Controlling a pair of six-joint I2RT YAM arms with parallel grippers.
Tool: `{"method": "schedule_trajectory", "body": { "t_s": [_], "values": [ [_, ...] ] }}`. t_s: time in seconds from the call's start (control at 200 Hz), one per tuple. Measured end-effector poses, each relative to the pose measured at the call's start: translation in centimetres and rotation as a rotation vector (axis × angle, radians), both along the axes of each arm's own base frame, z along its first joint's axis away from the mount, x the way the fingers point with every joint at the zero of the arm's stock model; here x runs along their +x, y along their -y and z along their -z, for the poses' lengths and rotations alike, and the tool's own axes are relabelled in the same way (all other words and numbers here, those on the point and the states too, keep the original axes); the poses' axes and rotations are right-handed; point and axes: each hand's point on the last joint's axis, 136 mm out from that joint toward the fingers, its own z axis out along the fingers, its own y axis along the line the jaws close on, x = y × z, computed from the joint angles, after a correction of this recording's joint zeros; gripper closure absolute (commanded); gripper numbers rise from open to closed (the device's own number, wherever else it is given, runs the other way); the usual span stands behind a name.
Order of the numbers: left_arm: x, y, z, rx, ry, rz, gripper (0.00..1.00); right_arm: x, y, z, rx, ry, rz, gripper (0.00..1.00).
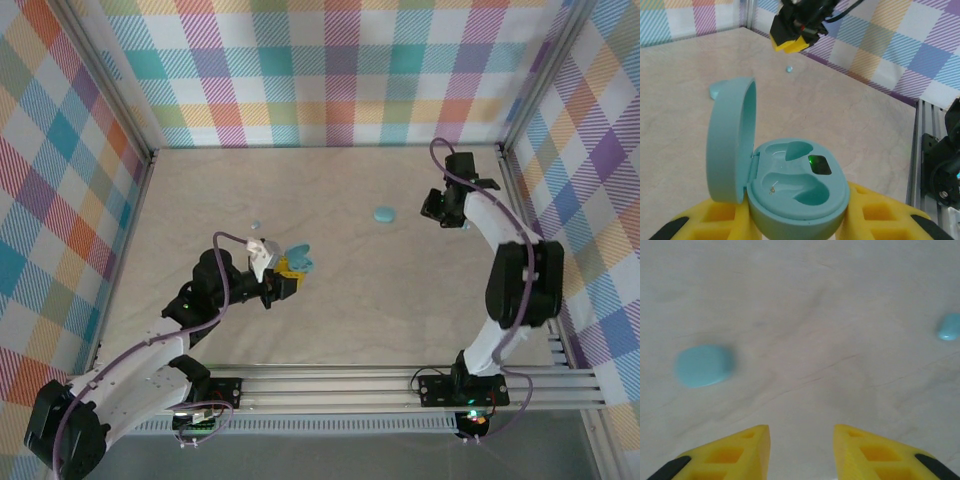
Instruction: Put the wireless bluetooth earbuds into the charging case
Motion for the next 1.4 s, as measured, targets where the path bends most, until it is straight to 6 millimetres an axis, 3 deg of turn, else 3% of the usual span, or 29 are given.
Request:
{"method": "schedule_trajectory", "body": {
  "t_s": [0.1, 0.215, 0.525, 0.71, 1.105, 1.4],
  "values": [
    [-0.1, 0.1, 0.1, 0.000, -0.005, 0.010, 0.85, 0.7, 2.3, 3.1, -0.054, -0.085, 0.055, 0.65],
    [-0.3, 0.2, 0.0, -0.004, -0.004, 0.021, 0.85, 1.0, 4.0, 4.7, -0.095, -0.138, 0.099, 0.65],
    [-0.4, 0.3, 0.0, -0.005, -0.002, 0.031, 0.85, 3.3, 7.6, 2.6, -0.160, -0.087, 0.199, 0.64],
    [-0.3, 0.4, -0.1, -0.005, -0.004, 0.034, 0.85, 3.4, 9.7, 3.9, -0.171, -0.117, 0.248, 0.67],
    [-0.2, 0.7, -0.5, -0.001, 0.010, 0.054, 0.85, 2.6, 10.6, 8.0, -0.153, -0.214, 0.270, 0.69],
    [-0.2, 0.8, -0.6, -0.001, 0.012, 0.054, 0.85, 3.3, 10.6, 7.8, -0.142, -0.209, 0.269, 0.81]
  ]
}}
